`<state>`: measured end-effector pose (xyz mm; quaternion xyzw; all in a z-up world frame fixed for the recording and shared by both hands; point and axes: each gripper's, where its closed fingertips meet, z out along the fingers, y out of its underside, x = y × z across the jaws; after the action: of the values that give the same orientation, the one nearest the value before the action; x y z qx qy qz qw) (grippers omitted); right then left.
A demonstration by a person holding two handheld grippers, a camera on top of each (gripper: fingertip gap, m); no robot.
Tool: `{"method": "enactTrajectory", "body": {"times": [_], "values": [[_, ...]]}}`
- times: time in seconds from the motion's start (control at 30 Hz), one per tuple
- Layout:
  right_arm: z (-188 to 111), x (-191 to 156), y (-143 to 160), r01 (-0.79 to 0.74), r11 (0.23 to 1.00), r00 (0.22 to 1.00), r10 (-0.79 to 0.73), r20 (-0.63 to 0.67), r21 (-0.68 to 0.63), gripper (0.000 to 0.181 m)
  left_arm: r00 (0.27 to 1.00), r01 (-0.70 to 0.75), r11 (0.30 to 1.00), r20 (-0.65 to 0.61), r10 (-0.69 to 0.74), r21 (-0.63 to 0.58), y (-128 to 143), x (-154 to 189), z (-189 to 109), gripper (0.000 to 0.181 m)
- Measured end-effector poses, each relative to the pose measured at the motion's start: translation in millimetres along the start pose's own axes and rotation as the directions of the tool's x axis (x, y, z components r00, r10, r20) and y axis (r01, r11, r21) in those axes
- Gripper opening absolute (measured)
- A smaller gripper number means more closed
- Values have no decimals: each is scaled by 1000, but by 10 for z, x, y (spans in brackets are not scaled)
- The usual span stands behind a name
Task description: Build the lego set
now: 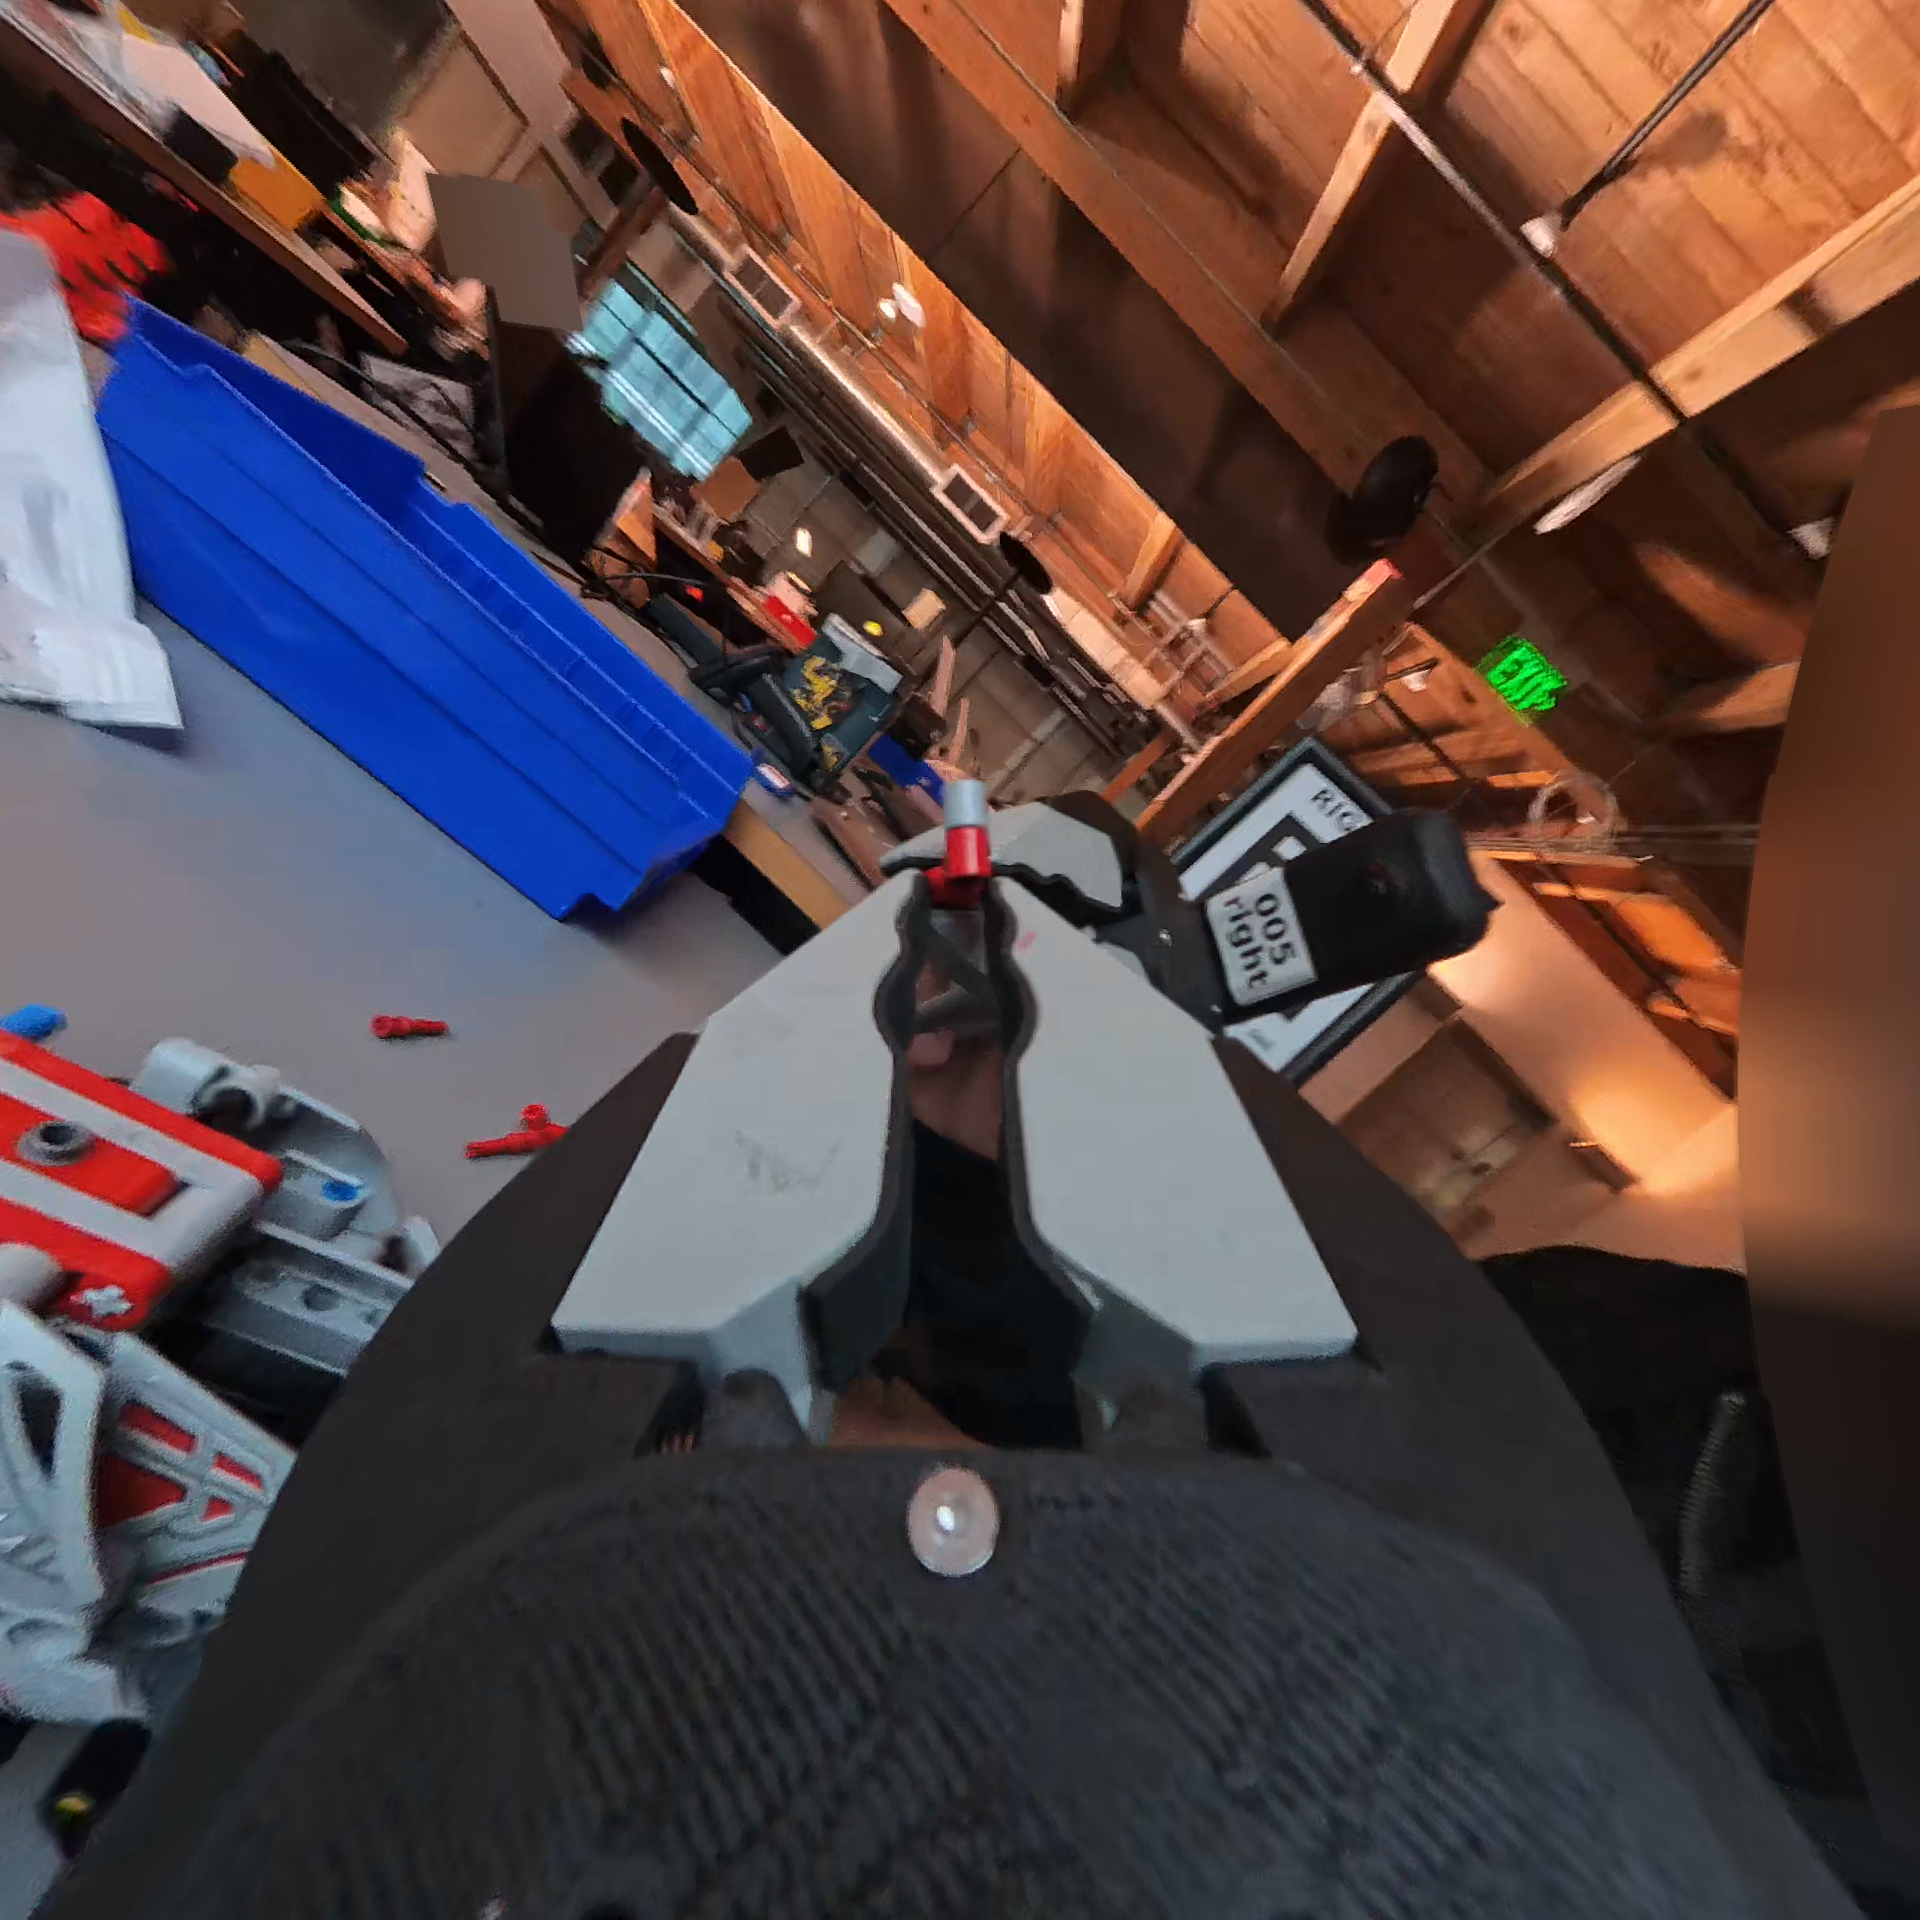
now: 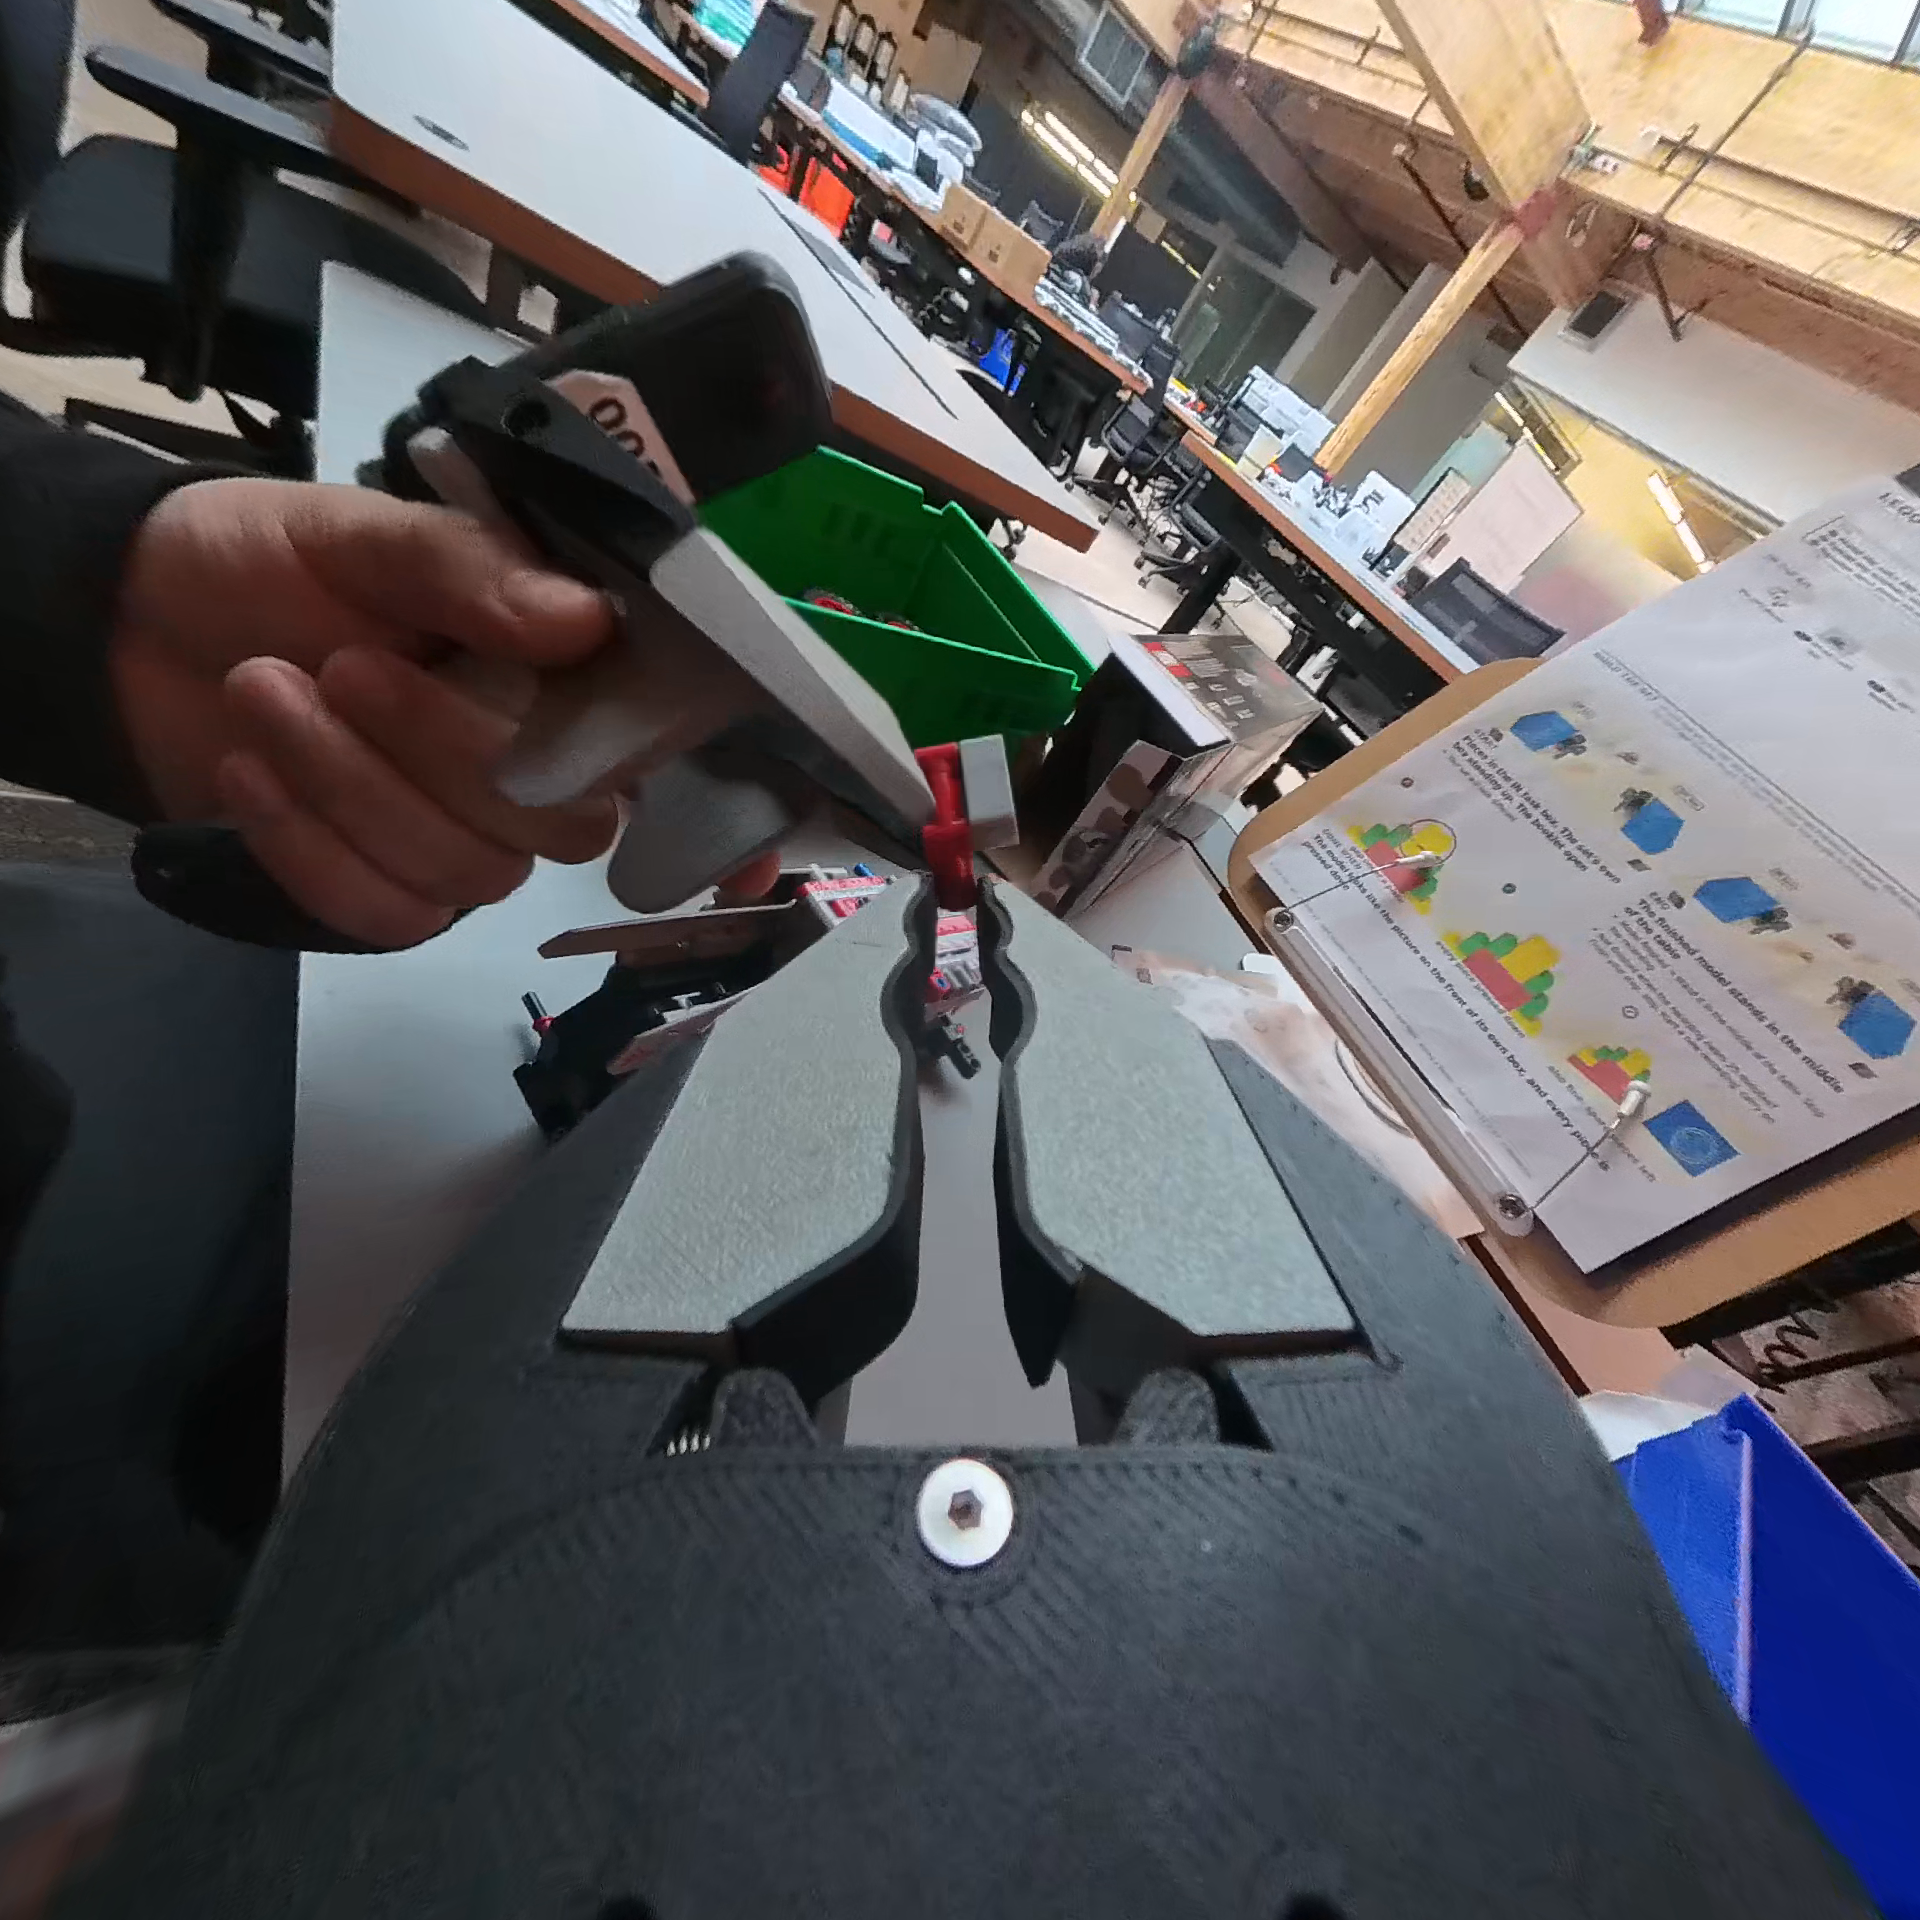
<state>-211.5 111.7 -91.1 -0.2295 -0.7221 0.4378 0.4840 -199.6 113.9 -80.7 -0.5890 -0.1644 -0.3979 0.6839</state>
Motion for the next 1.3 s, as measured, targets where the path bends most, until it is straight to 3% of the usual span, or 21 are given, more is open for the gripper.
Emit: {"method": "enactTrajectory", "body": {"times": [0.17,0.3,0.47,0.53,0.83,0.93,0.97,1.03,1.07,1.2,1.3], "values": [[-25,-5,42,-14,1000,998,15,59,-18,5,971,-218,973,83,224,-79,25,-17,-25,4],[-159,72,-31,-200,978,966,186,178,60,6,923,-353,925,110,369,-143,52,12,-32,5],[-202,-21,-175,-490,867,812,417,408,90,18,914,-374,905,89,397,-203,172,21,8,5],[-170,-47,-135,-509,859,795,440,419,64,4,905,-385,897,101,414,-218,186,-1,8,5],[-111,-124,-105,-516,855,782,448,434,47,6,913,-367,900,98,397,-235,215,-9,2,5],[-66,-113,-35,-524,852,778,475,411,7,5,848,-455,850,162,504,-266,184,-114,-31,2],[-70,-108,-23,-532,847,769,485,416,-3,5,795,-508,814,209,569,-283,146,-176,-54,0],[-91,-129,-25,-562,826,729,515,450,-34,4,620,-636,683,289,729,-359,47,-295,-118,0],[-97,-136,-49,-578,815,713,524,467,-32,4,569,-672,631,274,775,-388,57,-284,-116,0],[-85,-90,-72,-602,799,709,535,460,-1,4,606,-652,597,152,781,-466,344,-236,-37,0],[-135,-81,-149,-678,735,628,575,524,6,3,618,-663,603,129,775,-443,399,-199,-8,8]]}}
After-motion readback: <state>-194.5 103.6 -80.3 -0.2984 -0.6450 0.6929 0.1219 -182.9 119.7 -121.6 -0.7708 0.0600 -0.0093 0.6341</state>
